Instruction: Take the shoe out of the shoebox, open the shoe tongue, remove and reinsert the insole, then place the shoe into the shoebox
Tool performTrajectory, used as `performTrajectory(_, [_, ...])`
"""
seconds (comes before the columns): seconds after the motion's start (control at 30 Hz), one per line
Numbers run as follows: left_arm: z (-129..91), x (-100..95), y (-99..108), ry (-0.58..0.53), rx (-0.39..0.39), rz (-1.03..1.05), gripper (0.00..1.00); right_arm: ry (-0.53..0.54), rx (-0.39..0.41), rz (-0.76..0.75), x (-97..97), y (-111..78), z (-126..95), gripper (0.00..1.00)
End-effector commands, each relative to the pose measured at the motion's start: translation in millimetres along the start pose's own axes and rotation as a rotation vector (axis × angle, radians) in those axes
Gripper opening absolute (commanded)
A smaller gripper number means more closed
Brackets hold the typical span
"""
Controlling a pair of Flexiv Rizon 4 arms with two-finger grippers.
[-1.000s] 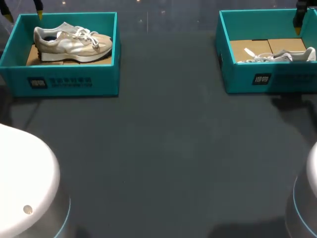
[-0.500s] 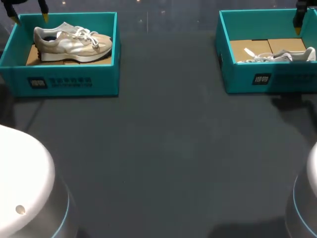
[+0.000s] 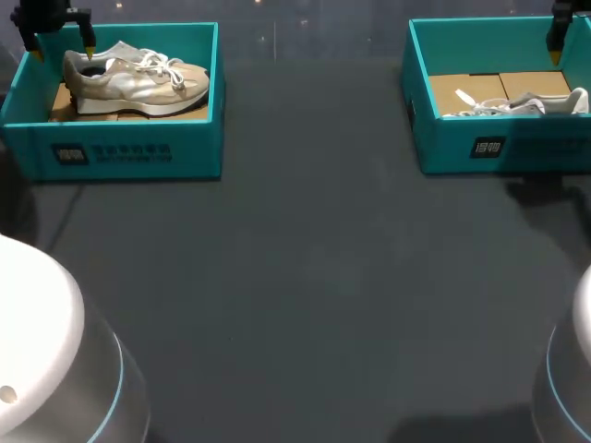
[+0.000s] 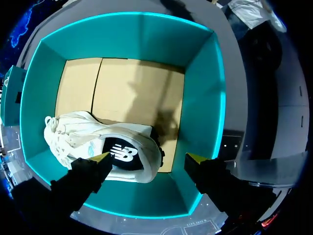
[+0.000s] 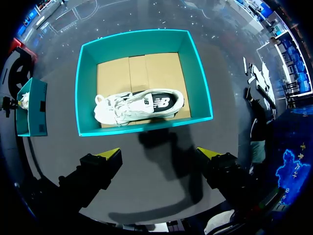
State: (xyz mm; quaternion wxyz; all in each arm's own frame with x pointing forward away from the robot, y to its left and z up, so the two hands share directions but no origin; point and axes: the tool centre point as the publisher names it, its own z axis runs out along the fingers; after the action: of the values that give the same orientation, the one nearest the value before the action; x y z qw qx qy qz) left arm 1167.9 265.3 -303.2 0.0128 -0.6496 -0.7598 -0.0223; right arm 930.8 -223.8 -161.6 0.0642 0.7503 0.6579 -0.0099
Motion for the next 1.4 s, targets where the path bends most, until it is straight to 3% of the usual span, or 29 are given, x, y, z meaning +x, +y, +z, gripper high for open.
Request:
performTrajectory(0.03, [16, -1.5, 19, 0.01, 0.032, 0.003, 0.95, -0.001, -0.001, 0.001, 0.1, -0.4, 0, 1.0])
performTrajectory(0.1, [20, -1.3, 20, 0.014, 0.04, 0.005, 0.91, -0.001, -0.001, 0.001, 0.1, -0.4, 0, 1.0])
performTrajectory(0.17, [24, -1.0, 21, 0.017, 0.047, 0.006, 0.8, -0.001, -0.001, 0.001, 0.1, -0.4, 0, 1.0])
performTrajectory(0.23, [28, -1.0, 23, 0.02, 0.053, 0.009, 0.79, -0.001, -0.001, 0.001, 0.1, -0.4, 0, 1.0])
performTrajectory(0.3, [30, -0.6, 24, 0.024, 0.055, 0.016, 0.68, -0.001, -0.001, 0.001, 0.1, -0.4, 0, 1.0])
performTrajectory(0.43, [36, 1.9, 23, 0.03, 0.063, 0.036, 0.67, -0.001, -0.001, 0.001, 0.1, -0.4, 0, 1.0])
performTrajectory(0.5, [40, 3.6, 22, 0.032, 0.064, 0.045, 0.6, -0.001, -0.001, 0.001, 0.1, -0.4, 0, 1.0])
performTrajectory(0.77, [48, 11.5, 19, 0.025, 0.076, 0.107, 0.66, -0.001, -0.001, 0.001, 0.1, -0.4, 0, 1.0])
performTrajectory(1.07, [50, 12.9, 14, 0.003, 0.059, 0.155, 0.56, -0.001, -0.001, 0.001, 0.1, -0.4, 0, 1.0])
performTrajectory(1.33, [56, 10.5, 9, 0.015, 0.036, 0.186, 0.56, -0.001, -0.001, 0.001, 0.1, -0.4, 0, 1.0])
performTrajectory(1.4, [56, 9.3, 8, 0.018, 0.035, 0.189, 0.61, -0.001, -0.001, 0.001, 0.1, -0.4, 0, 1.0])
